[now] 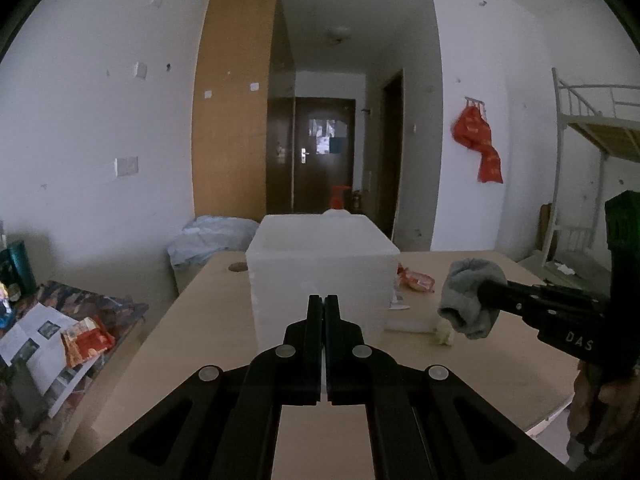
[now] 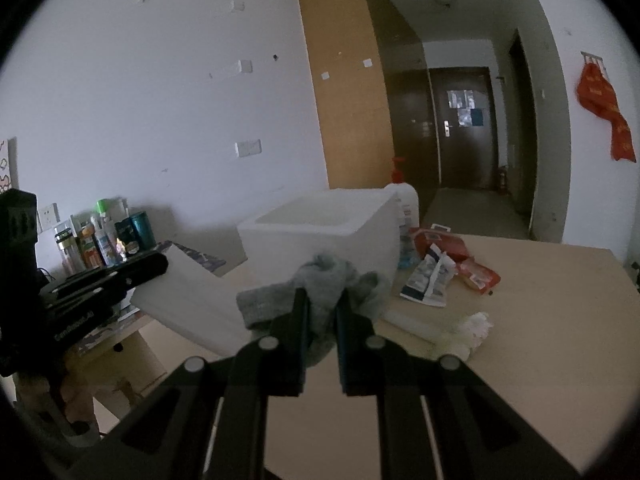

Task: Organize soft objects
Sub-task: 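Carry the grey cloth with the right tool over the foam box opening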

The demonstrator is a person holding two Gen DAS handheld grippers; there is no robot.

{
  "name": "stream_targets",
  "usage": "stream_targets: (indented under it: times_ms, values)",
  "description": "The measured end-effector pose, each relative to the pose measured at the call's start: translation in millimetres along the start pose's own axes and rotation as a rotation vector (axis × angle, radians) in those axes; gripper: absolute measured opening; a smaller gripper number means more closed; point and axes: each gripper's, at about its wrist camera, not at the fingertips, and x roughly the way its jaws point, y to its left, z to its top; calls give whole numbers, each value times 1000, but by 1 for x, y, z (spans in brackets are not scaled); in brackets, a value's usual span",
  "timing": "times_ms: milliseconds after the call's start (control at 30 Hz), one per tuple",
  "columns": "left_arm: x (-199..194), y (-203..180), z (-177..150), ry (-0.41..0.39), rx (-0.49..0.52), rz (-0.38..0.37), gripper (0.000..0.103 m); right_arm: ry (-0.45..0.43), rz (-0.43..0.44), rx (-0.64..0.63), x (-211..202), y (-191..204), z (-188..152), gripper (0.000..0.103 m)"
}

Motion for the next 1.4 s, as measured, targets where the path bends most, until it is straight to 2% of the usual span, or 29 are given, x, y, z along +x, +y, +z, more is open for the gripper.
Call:
stream_targets:
  times_ms: [233,533,1067,1400]
  values:
    - [4,2,4,4,-6,0,1,2,2,-15,5,2,8,15]
    - [15,4,25,-8,-9,-2,1,-13,1,-35,8,0,33,15]
    - [35,6,91,-58,4,18,1,-65,8,-73,25,-7,91,15]
    - [56,13,124,-101,6,20,1,-82,3,-88,43,-13,109,15]
